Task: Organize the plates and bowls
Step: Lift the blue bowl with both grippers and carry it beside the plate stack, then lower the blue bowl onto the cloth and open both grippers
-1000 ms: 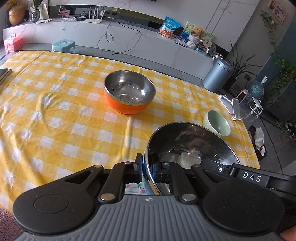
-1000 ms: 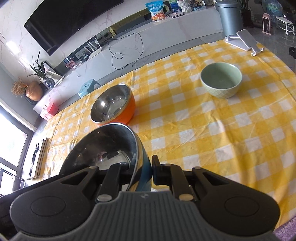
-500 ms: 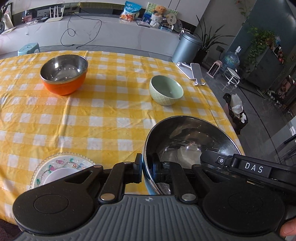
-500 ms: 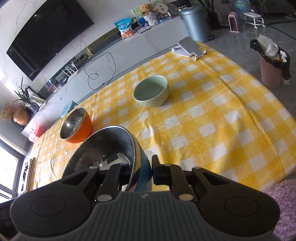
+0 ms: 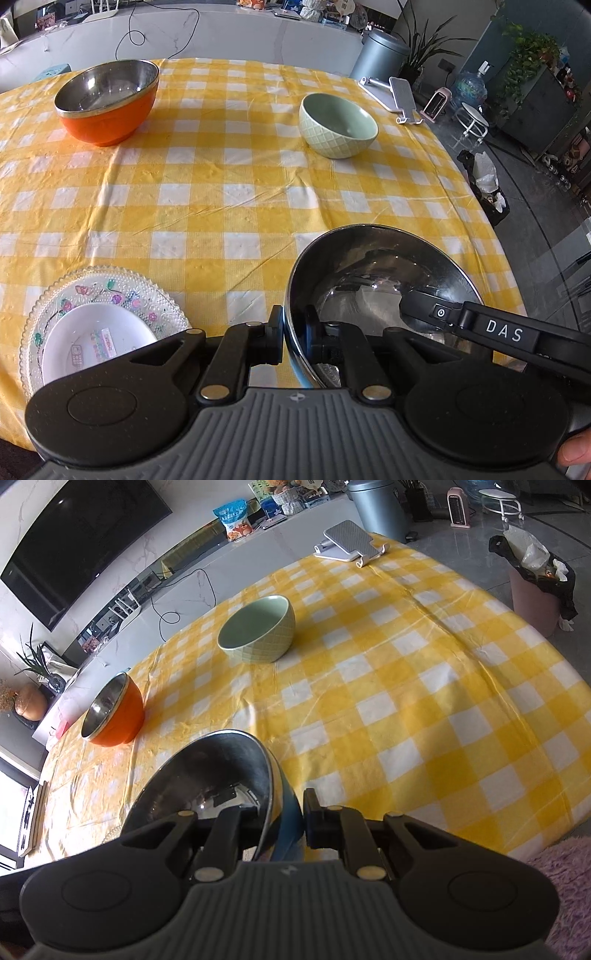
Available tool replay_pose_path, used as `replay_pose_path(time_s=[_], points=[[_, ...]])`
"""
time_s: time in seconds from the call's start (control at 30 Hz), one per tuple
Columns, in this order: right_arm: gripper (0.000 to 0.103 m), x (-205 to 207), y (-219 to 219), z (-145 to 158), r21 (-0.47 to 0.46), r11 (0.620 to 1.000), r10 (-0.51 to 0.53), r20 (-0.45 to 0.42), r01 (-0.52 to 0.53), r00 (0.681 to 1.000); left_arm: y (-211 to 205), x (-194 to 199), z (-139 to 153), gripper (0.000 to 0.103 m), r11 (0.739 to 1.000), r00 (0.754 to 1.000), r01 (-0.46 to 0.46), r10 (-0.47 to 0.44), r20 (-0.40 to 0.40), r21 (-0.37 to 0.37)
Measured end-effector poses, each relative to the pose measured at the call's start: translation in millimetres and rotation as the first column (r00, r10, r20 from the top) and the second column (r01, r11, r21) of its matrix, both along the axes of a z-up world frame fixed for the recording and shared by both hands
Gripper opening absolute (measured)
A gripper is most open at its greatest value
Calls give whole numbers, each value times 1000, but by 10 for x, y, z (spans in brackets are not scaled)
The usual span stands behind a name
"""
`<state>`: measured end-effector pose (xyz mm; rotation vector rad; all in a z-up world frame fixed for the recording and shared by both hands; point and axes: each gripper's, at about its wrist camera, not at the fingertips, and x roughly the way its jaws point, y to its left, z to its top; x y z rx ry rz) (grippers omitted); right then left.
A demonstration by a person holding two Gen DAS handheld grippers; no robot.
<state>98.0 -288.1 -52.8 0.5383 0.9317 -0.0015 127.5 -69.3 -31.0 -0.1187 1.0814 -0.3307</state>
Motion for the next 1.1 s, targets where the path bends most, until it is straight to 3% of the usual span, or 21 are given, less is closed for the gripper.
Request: replay_pose_path(time_s=[0.2,0.43,0.63,0.67,0.73,0.8,0.87,0.9,0.97,1.1], points=[[12,10,-30,-140,24,1000,6,-37,-5,999,21,14,-131,11,1000,999,2,-2,-45,-12],[18,-26,-108,-213,82,997,-3,-16,4,1000,74,13,-133,12,998,998,0,-3,-61,-57],[33,-100,-96,-165,75,997,-3,21,2,1000,164,-36,-44,36,997,999,-9,7,-32,-76],[38,-124,-109,-147,70,997,-10,28,8,1000,174,-47,-44,38,997,999,-10,8,-36,-75],[39,-158,-152,-134,63,998,-30,32,28,999,189,-53,-60,38,997,999,-8,4,-54,-74],[38,-188,-199,-147,75,996,-51,29,49,998,201,-70,-84,28,996,998,-14,9,-59,-89],[25,-207,-223,-167,90,994,-59,25,57,998,205,-94,-87,20,993,999,-15,9,-52,-120],[23,-213,-223,-170,99,994,-57,30,54,998,201,-105,-80,15,991,999,-15,9,-49,-132],[12,-206,-177,-153,86,996,-45,49,40,998,152,-124,-51,14,994,999,-20,16,-31,-104],[10,-114,-67,-149,40,999,-28,83,24,996,131,-78,0,13,998,1000,-23,23,9,-51]])
